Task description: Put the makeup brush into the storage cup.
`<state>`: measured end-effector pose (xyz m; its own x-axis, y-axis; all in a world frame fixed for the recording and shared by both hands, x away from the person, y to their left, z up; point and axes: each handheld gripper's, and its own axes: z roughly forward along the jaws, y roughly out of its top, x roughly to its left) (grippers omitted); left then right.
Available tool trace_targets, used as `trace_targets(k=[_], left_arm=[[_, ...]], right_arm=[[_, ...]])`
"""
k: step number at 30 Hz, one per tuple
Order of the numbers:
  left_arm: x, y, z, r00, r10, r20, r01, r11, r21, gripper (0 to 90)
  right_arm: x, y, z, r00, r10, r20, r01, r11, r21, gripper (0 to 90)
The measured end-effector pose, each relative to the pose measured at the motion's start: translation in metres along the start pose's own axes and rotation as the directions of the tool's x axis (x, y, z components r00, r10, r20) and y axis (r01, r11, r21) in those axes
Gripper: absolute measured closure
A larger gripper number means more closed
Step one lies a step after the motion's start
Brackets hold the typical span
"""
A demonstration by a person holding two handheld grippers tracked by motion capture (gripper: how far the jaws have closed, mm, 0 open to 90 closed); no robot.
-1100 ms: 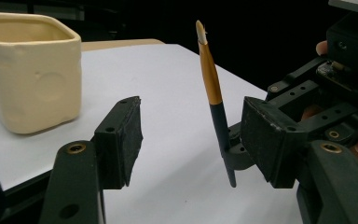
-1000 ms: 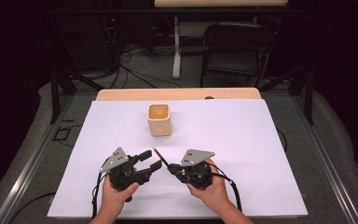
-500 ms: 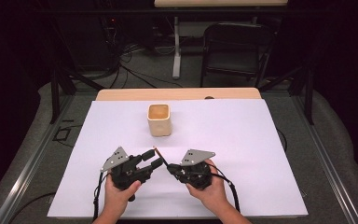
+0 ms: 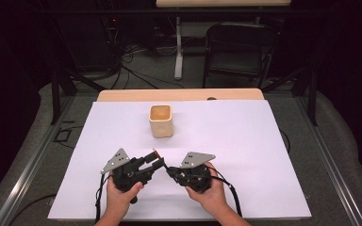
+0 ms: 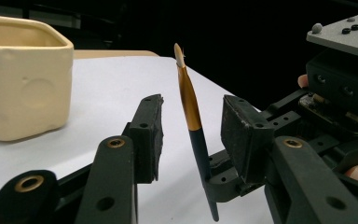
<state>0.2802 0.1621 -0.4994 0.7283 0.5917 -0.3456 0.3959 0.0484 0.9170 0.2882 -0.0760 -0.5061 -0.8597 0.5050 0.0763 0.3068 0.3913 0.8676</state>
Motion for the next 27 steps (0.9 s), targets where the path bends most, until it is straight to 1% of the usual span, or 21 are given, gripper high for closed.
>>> trace_targets(k=[1, 2, 7, 8, 12, 15, 21, 27], left_arm=[[0.0000, 0.0000, 0.0000, 1.0000, 0.000, 0.000, 0.000, 1.0000, 0.000, 64.0], [0.0000, 0.0000, 0.0000, 1.0000, 0.000, 0.000, 0.000, 1.0000, 0.000, 64.0], [0.0000, 0.0000, 0.0000, 1.0000, 0.000, 0.000, 0.000, 1.0000, 0.000, 64.0], [0.0001, -0.0002, 0.0004, 1.0000, -0.009, -0.001, 0.009, 0.9999, -0.004, 64.0], [0.0004, -0.0006, 0.0011, 0.9997, -0.025, -0.002, 0.025, 0.9996, -0.010, 67.2], [0.0003, -0.0010, 0.0014, 0.9995, -0.032, -0.001, 0.032, 0.9994, -0.013, 68.8], [0.0011, -0.0012, 0.0009, 0.9987, -0.051, -0.002, 0.051, 0.9985, -0.021, 72.1], [0.0016, -0.0018, 0.0010, 0.9979, -0.065, -0.005, 0.065, 0.9977, -0.020, 75.0]], right_arm=[[0.0000, 0.0000, 0.0000, 1.0000, 0.000, 0.000, 0.000, 1.000, 0.000, 83.7], [0.0010, -0.0005, 0.0012, 0.9999, 0.010, 0.010, -0.009, 1.000, -0.014, 83.7], [0.0010, -0.0005, 0.0012, 0.9999, 0.010, 0.010, -0.009, 1.000, -0.014, 83.6], [0.0010, -0.0005, 0.0012, 0.9999, 0.010, 0.010, -0.009, 1.000, -0.014, 83.6], [0.0019, -0.0005, 0.0019, 0.9999, 0.014, 0.006, -0.014, 1.000, -0.019, 83.7], [0.0020, -0.0008, 0.0024, 0.9998, 0.020, 0.005, -0.020, 1.000, -0.022, 83.7], [0.0010, -0.0021, 0.0038, 0.9990, 0.045, -0.007, -0.045, 0.999, -0.028, 83.6], [0.0014, -0.0020, 0.0044, 0.9986, 0.051, -0.013, -0.052, 0.998, -0.032, 83.7]])
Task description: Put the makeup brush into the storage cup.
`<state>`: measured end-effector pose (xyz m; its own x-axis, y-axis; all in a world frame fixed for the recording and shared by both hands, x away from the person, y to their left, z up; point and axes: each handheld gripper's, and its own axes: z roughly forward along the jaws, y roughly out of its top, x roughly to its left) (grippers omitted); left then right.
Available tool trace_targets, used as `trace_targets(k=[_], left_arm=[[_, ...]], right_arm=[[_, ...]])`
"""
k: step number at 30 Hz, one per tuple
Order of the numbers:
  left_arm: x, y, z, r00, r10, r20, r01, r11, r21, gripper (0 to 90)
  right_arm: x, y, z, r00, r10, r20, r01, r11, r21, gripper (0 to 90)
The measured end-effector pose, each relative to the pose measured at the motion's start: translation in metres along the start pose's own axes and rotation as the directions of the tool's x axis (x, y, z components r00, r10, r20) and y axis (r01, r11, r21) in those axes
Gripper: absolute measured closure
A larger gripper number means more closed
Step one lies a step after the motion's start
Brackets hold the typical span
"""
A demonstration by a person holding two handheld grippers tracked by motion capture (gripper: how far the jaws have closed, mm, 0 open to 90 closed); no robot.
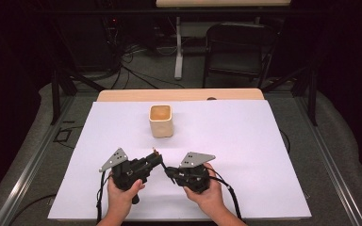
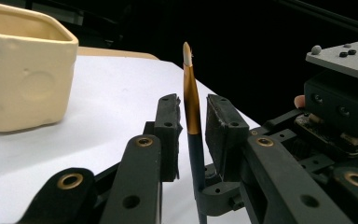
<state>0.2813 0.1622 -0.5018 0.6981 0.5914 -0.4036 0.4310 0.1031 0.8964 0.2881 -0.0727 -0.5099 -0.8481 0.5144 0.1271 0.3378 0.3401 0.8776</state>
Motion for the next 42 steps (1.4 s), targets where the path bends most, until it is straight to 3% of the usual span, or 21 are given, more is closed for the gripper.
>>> trace_targets(k=[29, 42], left_arm=[[0.0002, -0.0021, 0.0001, 0.9975, -0.069, 0.017, 0.069, 0.9974, -0.021, 83.1], [0.0041, -0.0034, 0.0001, 0.9921, -0.120, 0.036, 0.121, 0.9923, -0.026, 83.4]], right_arm=[[0.0014, -0.0011, 0.0014, 1.0000, 0.007, -0.002, -0.007, 1.000, -0.008, 83.7], [0.0012, -0.0013, 0.0015, 1.0000, 0.006, 0.000, -0.006, 1.000, -0.008, 83.7]])
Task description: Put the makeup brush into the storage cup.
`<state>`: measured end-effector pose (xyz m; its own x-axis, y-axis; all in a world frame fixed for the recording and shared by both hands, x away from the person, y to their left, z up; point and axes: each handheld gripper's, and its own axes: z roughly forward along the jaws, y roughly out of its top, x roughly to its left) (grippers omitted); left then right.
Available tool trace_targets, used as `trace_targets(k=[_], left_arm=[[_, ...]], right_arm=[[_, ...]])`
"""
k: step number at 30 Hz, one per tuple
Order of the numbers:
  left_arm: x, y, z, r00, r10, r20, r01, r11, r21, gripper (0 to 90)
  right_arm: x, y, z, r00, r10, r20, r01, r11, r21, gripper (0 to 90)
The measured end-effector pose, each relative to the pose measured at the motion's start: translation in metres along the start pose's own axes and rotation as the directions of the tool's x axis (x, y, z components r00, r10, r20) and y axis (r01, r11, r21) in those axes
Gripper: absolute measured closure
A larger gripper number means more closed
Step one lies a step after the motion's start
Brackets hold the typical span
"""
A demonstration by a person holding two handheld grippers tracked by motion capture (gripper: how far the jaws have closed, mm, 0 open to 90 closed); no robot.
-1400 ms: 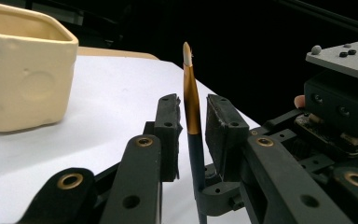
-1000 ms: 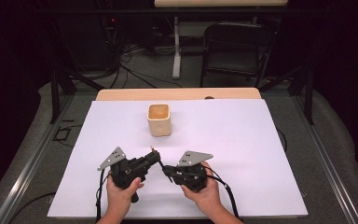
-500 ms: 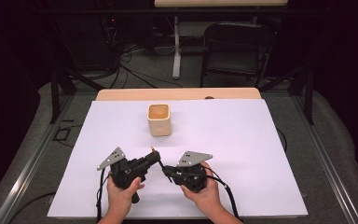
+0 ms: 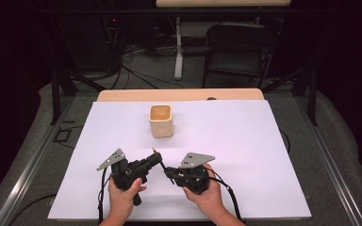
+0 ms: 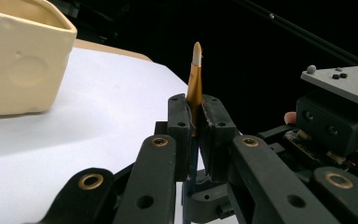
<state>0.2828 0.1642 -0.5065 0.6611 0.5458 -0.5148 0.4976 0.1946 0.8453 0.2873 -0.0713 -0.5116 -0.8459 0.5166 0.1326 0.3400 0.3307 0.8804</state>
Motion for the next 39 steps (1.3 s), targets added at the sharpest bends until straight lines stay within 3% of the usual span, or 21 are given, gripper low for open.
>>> trace_targets(k=[10, 18, 22, 23, 24, 29, 39], left_arm=[[0.0008, -0.0006, 0.0001, 1.0000, -0.009, 0.003, 0.009, 1.0000, -0.003, 83.6], [0.0010, -0.0003, -0.0012, 1.0000, -0.001, 0.001, 0.001, 1.0000, -0.009, 83.5], [0.0017, 0.0002, -0.0029, 0.9998, 0.015, -0.014, -0.016, 0.9998, -0.014, 83.6], [0.0017, 0.0002, -0.0029, 0.9998, 0.015, -0.014, -0.016, 0.9998, -0.014, 83.6], [0.0017, 0.0002, -0.0029, 0.9998, 0.015, -0.014, -0.016, 0.9998, -0.014, 83.6], [0.0019, 0.0005, -0.0036, 0.9996, 0.020, -0.021, -0.020, 0.9997, -0.015, 83.6], [0.0022, 0.0009, -0.0051, 0.9978, 0.046, -0.048, -0.047, 0.9987, -0.018, 83.5]], right_arm=[[-0.0003, -0.0001, 0.0005, 0.9999, 0.007, -0.008, -0.007, 1.000, 0.001, 82.8], [0.0012, -0.0001, 0.0005, 0.9997, -0.007, 0.022, 0.008, 1.000, -0.003, 61.8], [0.0010, 0.0000, 0.0004, 0.9995, -0.006, 0.032, 0.006, 1.000, -0.004, 58.0], [0.0006, -0.0002, 0.0002, 0.9982, -0.014, 0.058, 0.014, 1.000, 0.001, 58.0], [0.0006, -0.0002, 0.0002, 0.9982, -0.014, 0.058, 0.014, 1.000, 0.001, 52.2], [0.0006, -0.0002, 0.0002, 0.9982, -0.014, 0.058, 0.014, 1.000, 0.001, 52.2], [-0.0011, -0.0006, 0.0005, 0.9938, -0.019, 0.110, 0.018, 1.000, 0.011, 41.0]])
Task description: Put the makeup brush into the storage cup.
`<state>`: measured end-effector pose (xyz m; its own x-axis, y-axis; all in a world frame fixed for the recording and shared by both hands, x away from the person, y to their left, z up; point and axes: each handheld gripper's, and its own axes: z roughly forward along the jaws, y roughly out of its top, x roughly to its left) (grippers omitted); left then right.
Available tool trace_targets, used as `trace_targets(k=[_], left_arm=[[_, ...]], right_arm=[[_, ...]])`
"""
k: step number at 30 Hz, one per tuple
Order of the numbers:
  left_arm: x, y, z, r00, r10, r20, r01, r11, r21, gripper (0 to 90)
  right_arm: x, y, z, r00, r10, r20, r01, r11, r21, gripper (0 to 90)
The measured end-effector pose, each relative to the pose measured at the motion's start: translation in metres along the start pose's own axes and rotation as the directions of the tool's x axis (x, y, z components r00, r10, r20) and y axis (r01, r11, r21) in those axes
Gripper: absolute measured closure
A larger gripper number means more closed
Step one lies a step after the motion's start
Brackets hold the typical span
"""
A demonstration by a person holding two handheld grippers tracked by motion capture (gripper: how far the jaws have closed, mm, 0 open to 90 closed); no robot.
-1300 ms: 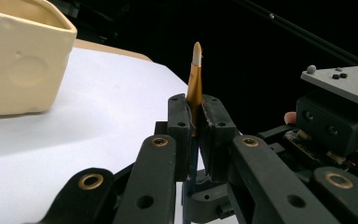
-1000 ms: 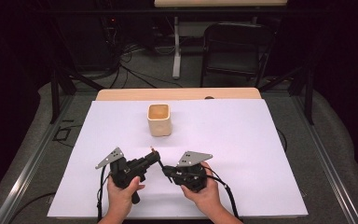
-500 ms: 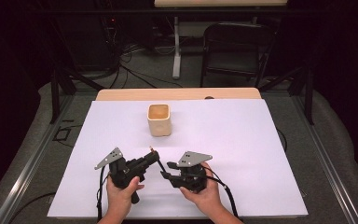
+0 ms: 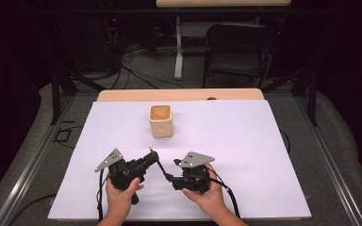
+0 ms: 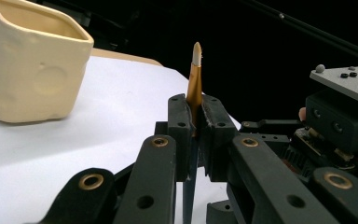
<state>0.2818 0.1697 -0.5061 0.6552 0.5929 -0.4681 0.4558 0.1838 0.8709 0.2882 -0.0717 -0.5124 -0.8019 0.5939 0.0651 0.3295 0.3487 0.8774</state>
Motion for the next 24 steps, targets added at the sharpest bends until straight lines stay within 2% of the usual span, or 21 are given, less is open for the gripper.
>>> trace_targets(k=[12, 21, 24], left_arm=[[0.0000, 0.0032, -0.0020, 0.9997, 0.021, -0.014, -0.021, 0.9998, -0.002, 83.6], [0.0020, 0.0065, -0.0039, 0.9987, 0.037, -0.034, -0.037, 0.9992, 0.017, 83.5], [0.0035, 0.0081, -0.0047, 0.9975, 0.054, -0.046, -0.052, 0.9979, 0.039, 83.5]], right_arm=[[-0.0010, 0.0003, -0.0008, 0.9995, -0.005, 0.032, 0.005, 1.000, 0.003, 34.7], [-0.0012, -0.0009, -0.0047, 0.9990, -0.024, 0.039, 0.024, 0.999, 0.022, 33.5], [-0.0019, -0.0017, -0.0070, 0.9989, -0.025, 0.041, 0.023, 0.999, 0.031, 33.5]])
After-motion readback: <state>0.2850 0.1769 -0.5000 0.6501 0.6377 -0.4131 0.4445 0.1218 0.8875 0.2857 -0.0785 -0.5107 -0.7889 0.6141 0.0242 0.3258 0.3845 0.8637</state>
